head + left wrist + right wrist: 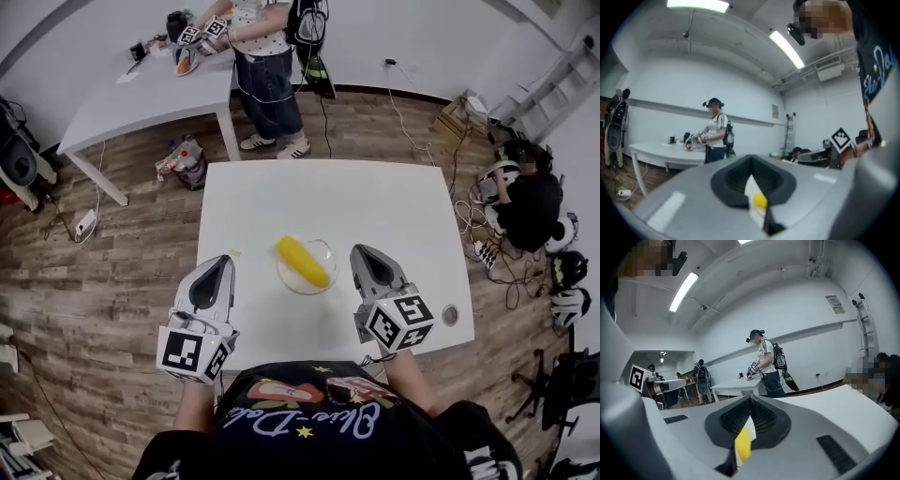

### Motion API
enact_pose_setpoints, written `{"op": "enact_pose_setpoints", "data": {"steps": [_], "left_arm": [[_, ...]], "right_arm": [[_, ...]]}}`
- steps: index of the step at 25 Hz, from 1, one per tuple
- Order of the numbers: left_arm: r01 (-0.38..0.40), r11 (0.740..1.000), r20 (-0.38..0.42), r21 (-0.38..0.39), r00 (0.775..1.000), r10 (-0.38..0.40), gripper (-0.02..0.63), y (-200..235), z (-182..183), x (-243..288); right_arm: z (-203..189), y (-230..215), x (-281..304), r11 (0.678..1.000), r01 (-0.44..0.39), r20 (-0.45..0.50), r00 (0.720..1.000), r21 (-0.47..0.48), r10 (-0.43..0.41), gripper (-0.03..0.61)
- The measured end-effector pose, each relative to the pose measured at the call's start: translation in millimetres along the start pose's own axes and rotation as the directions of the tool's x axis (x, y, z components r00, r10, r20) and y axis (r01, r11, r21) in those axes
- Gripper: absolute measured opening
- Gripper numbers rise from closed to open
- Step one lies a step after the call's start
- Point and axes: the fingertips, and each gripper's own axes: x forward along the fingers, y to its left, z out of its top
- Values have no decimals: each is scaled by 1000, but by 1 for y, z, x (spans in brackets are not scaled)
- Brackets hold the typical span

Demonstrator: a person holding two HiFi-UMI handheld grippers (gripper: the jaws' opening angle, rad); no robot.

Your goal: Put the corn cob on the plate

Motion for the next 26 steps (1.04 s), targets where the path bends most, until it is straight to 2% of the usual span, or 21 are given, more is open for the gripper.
{"op": "enact_pose_setpoints", "data": {"steps": [6,26], "left_arm": [[27,1000,-4,4,1000,-27,-3,-8,-1,10],[25,1000,-14,9,1000,-25,-3,-13,1,9]], "right_arm": [[15,4,-17,999,11,46,999,-53,-9,15],[18,5,-13,996,-3,18,1000,-86,5,15]]}}
